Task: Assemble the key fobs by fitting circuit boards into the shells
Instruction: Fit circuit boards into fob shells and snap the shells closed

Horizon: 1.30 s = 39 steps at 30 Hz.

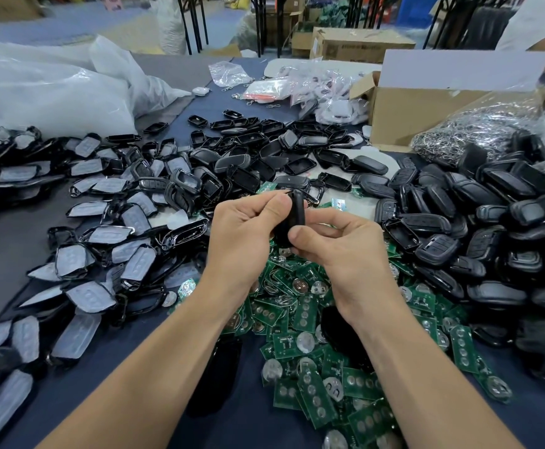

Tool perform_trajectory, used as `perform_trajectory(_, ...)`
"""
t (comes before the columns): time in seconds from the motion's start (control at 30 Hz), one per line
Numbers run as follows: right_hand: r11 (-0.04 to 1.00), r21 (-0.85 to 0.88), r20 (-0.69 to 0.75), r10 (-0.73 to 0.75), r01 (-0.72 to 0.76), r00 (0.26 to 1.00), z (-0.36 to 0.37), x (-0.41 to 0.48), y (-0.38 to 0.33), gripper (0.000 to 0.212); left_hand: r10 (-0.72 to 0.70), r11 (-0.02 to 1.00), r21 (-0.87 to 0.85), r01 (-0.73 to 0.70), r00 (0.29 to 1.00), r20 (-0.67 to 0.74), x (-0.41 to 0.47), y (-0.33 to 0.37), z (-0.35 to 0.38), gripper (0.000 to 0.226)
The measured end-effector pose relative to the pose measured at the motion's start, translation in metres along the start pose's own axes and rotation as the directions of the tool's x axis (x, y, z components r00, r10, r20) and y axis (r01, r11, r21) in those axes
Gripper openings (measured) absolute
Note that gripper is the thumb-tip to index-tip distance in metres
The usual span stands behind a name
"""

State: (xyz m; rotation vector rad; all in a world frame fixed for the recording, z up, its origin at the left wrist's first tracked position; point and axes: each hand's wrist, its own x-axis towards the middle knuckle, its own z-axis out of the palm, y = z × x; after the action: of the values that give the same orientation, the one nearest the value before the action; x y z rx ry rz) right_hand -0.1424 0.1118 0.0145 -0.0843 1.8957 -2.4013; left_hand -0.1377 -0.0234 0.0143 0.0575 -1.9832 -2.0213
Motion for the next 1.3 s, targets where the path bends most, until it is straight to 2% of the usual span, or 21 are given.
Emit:
perform_trajectory(0.23,1.0,-0.026,-0.054,0.007,-0.009,0.999,0.0,-0.001,0.0,0.024,-0.014,0.999,0.043,0.013,0.999,0.033,0.0,-0.001,-0.002,0.027)
perform_trajectory(0.37,0.992,0.108,-0.057,0.072,-0.065,0.996,0.0,0.001,-0.001,0.019,-0.194,0.977,-0.078,0.199,0.979,0.063,0.002,0.0,0.003,0.042)
perform_trajectory(0.43,0.972,0.209,-0.031,0.121,-0.112,0.992,0.0,0.002,-0.002,0.016,-0.212,0.972,-0.09,0.219,0.974,0.077,0.002,-0.002,0.005,0.041)
perform_trajectory(0.5,0.96,0.248,-0.002,0.139,-0.134,0.99,0.0,0.002,-0.002,0.021,-0.176,0.978,-0.101,0.185,0.98,0.093,0.001,-0.002,0.006,0.035)
perform_trajectory(0.57,0.966,0.218,0.025,0.14,-0.142,0.99,-0.001,0.003,-0.002,0.021,-0.139,0.982,-0.113,0.148,0.987,0.084,0.001,-0.003,0.005,0.03)
perform_trajectory(0.7,0.994,0.049,0.06,0.098,-0.101,0.993,0.0,0.001,0.0,0.016,-0.111,0.991,-0.072,0.113,0.994,0.024,0.0,-0.005,0.005,0.034)
perform_trajectory(0.8,0.996,-0.008,0.071,0.092,-0.092,0.993,-0.001,0.001,-0.001,0.016,-0.086,0.995,-0.044,0.086,0.996,-0.008,-0.002,-0.005,0.005,0.036)
perform_trajectory(0.93,0.98,-0.094,0.092,0.185,-0.176,0.978,-0.006,0.004,-0.003,0.013,-0.101,0.992,0.074,0.103,0.995,-0.021,0.001,-0.008,0.003,0.042)
perform_trajectory(1.0,0.961,-0.139,0.089,0.253,-0.239,0.963,-0.011,0.007,-0.009,0.022,-0.115,0.986,0.114,0.119,0.993,-0.038,0.002,-0.009,0.0,0.048)
perform_trajectory(1.03,0.966,-0.091,0.068,0.25,-0.243,0.966,-0.015,0.009,-0.016,0.029,-0.126,0.986,0.105,0.131,0.991,-0.05,0.003,-0.008,-0.001,0.049)
perform_trajectory(1.1,0.965,0.214,0.043,0.147,-0.153,0.988,-0.033,0.012,-0.03,0.048,-0.132,0.986,0.091,0.139,0.988,-0.083,0.005,-0.006,-0.006,0.044)
perform_trajectory(1.17,0.865,0.502,0.076,-0.016,-0.025,0.997,-0.054,0.013,-0.04,0.065,-0.129,0.985,0.098,0.142,0.983,-0.132,0.008,-0.004,-0.011,0.039)
perform_trajectory(1.23,0.823,0.568,0.065,-0.049,0.003,0.997,-0.062,0.014,-0.043,0.075,-0.126,0.984,0.106,0.146,0.976,-0.177,0.01,-0.003,-0.013,0.035)
perform_trajectory(1.3,0.879,0.477,-0.03,0.039,-0.02,0.999,-0.058,0.016,-0.035,0.063,-0.119,0.983,0.114,0.144,0.973,-0.198,0.01,-0.003,-0.013,0.034)
